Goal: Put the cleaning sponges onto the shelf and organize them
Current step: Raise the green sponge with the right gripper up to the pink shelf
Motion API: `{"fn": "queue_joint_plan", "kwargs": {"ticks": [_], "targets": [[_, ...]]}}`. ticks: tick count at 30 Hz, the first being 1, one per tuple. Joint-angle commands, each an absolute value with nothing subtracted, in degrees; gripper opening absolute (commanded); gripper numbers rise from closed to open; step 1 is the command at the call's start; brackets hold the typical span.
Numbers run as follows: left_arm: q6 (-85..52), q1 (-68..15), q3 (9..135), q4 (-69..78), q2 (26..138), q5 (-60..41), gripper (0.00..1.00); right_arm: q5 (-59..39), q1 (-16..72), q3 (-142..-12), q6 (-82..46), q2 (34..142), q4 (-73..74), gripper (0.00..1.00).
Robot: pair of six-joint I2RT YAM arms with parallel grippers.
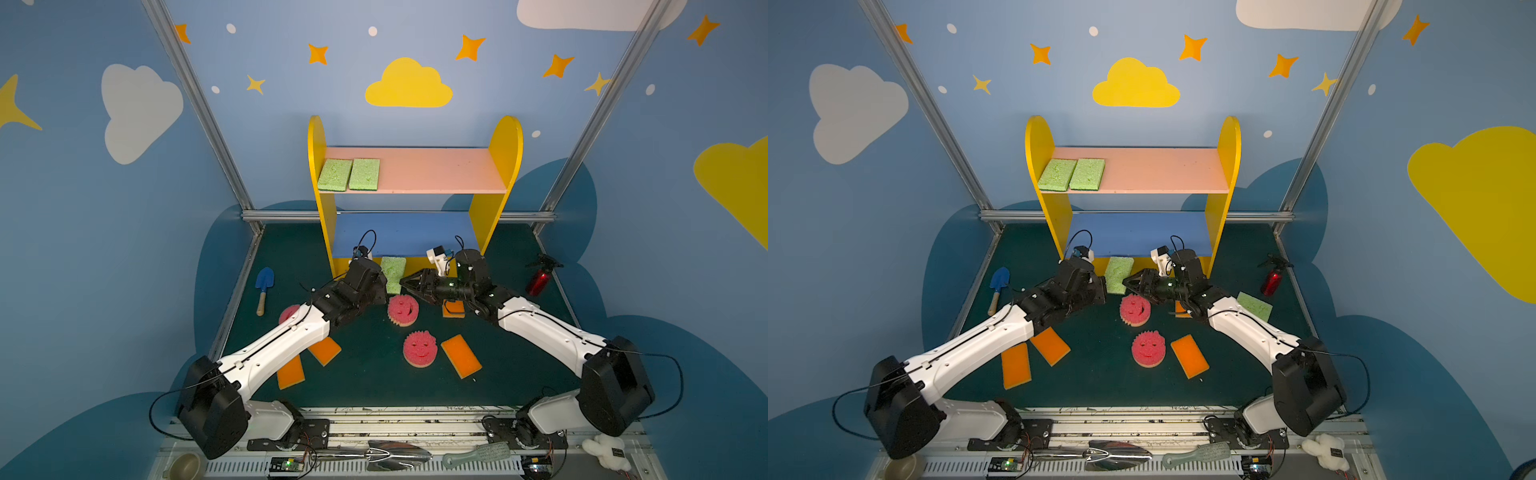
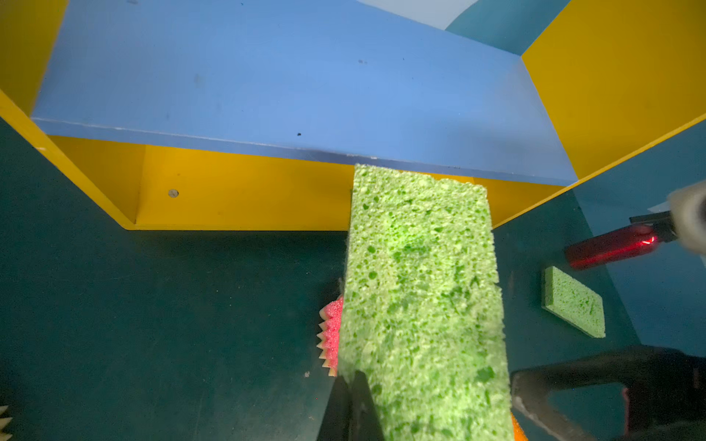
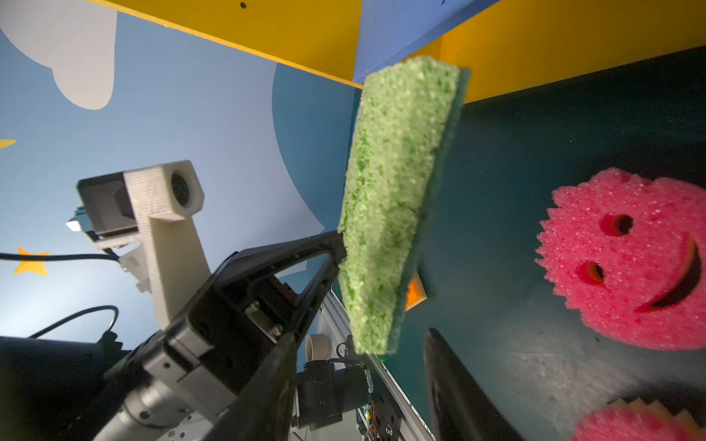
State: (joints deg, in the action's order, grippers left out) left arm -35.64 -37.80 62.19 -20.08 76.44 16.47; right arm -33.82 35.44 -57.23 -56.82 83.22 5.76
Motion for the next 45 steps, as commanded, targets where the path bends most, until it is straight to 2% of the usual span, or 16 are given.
{"fn": "queue_joint_plan", "kwargs": {"ticks": [1, 10, 15, 23, 25, 27, 28, 29, 31, 32, 37, 42, 45], "targets": [[-36.2, -37.2, 62.2, -19.3, 74.8, 16.2, 0.03, -35.4, 36.2, -59.4, -57.2, 84.7, 6.5, 0.54], [-37.0, -37.1, 61.9, -17.8, 75.4, 14.1, 0.03, -36.2, 37.0, -61.3, -58.5, 87.2, 9.0, 0.5], [-36.9, -37.1, 61.7, -17.6, 75.0, 14.2, 0.03, -36.6, 37.1, -61.6, -59.0, 88.0, 9.4, 0.31], [-36.9, -36.9, 61.5, -17.1, 74.6, 14.3, 0.03, -36.7, 37.2, -61.7, -58.9, 88.2, 9.3, 0.11], [-36.8, -36.9, 61.9, -17.5, 74.9, 13.9, 0.03, -36.8, 37.2, -61.9, -58.9, 88.2, 9.2, 0.02], [-36.7, -36.9, 62.0, -17.9, 74.8, 13.5, 0.03, -36.9, 37.2, -62.0, -58.7, 88.0, 8.9, 0.0], [-36.4, -36.8, 62.0, -17.9, 74.6, 13.1, 0.08, -36.9, 37.2, -62.1, -58.5, 87.8, 8.6, 0.0], [-35.9, -36.8, 61.8, -17.8, 74.2, 12.5, 0.28, -36.8, 37.1, -62.3, -58.1, 87.4, 8.0, 0.0], [-33.9, -36.8, 61.2, -17.5, 72.9, 11.4, 0.84, -36.6, 36.9, -63.0, -56.9, 86.2, 6.1, 0.0], [-32.6, -36.8, 60.6, -17.5, 71.9, 11.4, 0.99, -36.5, 36.8, -63.6, -55.9, 85.5, 4.6, 0.0], [-31.0, -34.8, 55.0, -19.3, 64.5, 16.0, 1.0, -36.5, 35.7, -67.7, -49.2, 81.5, -3.6, 0.0], [-33.4, -31.3, 44.7, -16.2, 56.0, 17.7, 1.0, -34.8, 35.2, -69.8, -43.8, 77.6, -1.8, 0.0], [-34.1, -30.8, 39.3, -12.4, 52.9, 18.0, 1.0, -34.8, 34.7, -76.4, -39.4, 77.6, -9.0, 0.0]]}}
